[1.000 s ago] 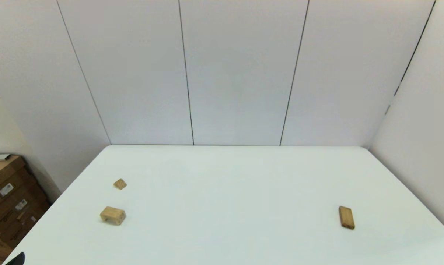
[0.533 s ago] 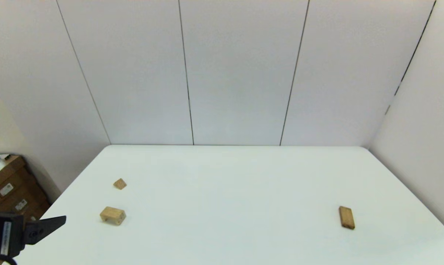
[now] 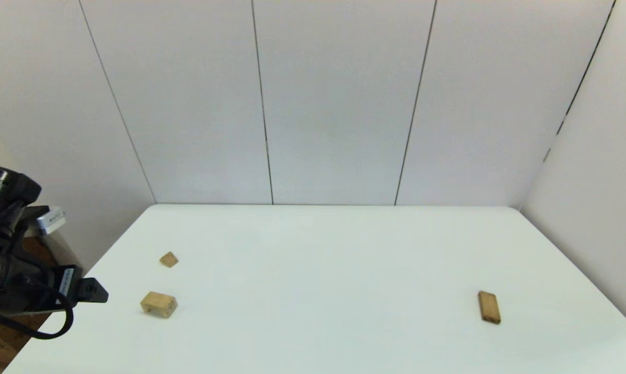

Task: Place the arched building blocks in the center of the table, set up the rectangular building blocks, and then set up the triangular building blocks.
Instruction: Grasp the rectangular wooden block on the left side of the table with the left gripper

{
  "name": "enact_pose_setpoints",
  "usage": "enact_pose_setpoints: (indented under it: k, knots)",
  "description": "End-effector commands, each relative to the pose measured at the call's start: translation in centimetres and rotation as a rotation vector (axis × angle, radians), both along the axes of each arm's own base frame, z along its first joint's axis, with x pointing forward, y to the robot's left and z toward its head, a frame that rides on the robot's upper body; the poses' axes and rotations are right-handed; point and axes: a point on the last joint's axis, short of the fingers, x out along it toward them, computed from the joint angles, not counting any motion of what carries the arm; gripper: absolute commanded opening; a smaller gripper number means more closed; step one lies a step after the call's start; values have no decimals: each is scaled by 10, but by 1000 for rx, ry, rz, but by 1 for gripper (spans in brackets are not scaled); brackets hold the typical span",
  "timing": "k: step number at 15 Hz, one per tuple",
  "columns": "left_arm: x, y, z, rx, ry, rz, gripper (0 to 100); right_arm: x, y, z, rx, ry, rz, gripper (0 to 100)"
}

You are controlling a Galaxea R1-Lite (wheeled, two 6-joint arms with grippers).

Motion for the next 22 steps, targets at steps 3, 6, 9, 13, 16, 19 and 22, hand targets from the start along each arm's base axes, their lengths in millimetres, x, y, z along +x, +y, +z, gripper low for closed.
enact_pose_setpoints:
  k: [3,6,9,13,16,19,22]
  knots:
    - [44,4,-19,56,108,-127,100,0,0,0,0,1,1,100]
    - [69,6,-21,120,132,-278,100,0,0,0,0,1,1,100]
    - [92,22,-25,270,189,-570,100,0,0,0,0,1,1,100]
    - [115,44,-33,361,334,-895,100,0,0,0,0,1,1,100]
    - [126,50,-34,351,456,-1137,100,0,0,0,0,1,1,100]
    - [135,50,-32,356,518,-1356,100,0,0,0,0,1,1,100]
    - [141,40,-38,310,576,-1497,100,0,0,0,0,1,1,100]
